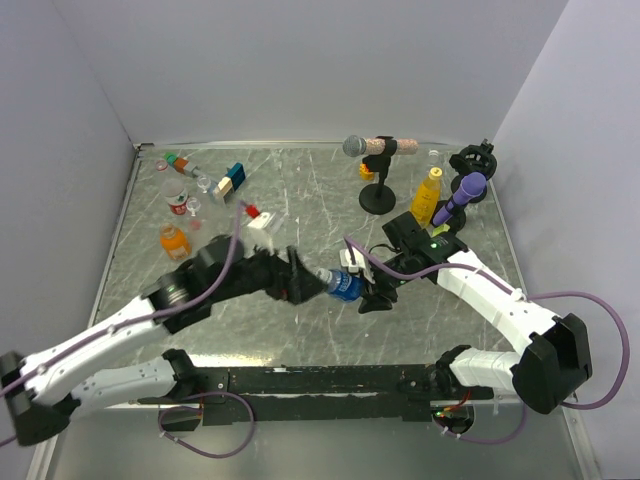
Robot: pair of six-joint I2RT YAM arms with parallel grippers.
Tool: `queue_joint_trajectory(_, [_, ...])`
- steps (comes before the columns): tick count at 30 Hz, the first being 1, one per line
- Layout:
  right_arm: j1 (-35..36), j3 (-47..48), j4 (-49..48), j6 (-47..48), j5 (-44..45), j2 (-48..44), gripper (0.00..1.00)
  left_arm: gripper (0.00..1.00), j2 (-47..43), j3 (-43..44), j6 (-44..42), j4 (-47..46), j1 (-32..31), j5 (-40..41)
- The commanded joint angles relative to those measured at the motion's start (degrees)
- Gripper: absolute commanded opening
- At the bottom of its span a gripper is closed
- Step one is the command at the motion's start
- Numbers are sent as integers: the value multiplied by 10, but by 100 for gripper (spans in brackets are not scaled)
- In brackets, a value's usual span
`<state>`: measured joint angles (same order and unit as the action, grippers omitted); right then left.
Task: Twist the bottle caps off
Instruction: Unscrew the bottle cap from the plastic bottle.
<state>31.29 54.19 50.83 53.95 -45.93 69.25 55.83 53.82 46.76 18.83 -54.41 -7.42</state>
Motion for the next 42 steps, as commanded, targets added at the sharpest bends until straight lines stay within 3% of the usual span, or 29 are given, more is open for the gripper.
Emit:
queue_joint_trajectory(1, [-8,-1,-6,21,-25,-9,32,97,-124,-84,-211,-115,-3,-47])
queue_joint_trajectory(6, [-10,-10,2,47,-49,-17,32,97,-212,-179,-427,-183,-3,-166])
queue_joint_trajectory(8, [-11,-14,8,64,-57,-20,33,97,-210,-186,-500,-200,-3,-169])
queue_joint_trajectory(12, [-16,-25,16,92,-79,-31,33,98,-160,-165,-552,-207,-3,-187])
queue_joint_trajectory(20, [-17,-34,12,104,-68,-16,33,92,-64,-152,-572,-263,16,-222])
queue_joint_trajectory(28, [-17,-31,15,104,-65,-3,32,75,-37,-146,-566,-295,78,-318])
queue_joint_trajectory(39, [-17,-30,16,101,-64,3,32,53,1,-136,-551,-308,85,-370])
queue_joint_trajectory(42, [-17,-30,17,103,-64,4,32,52,12,-130,-547,-310,84,-369])
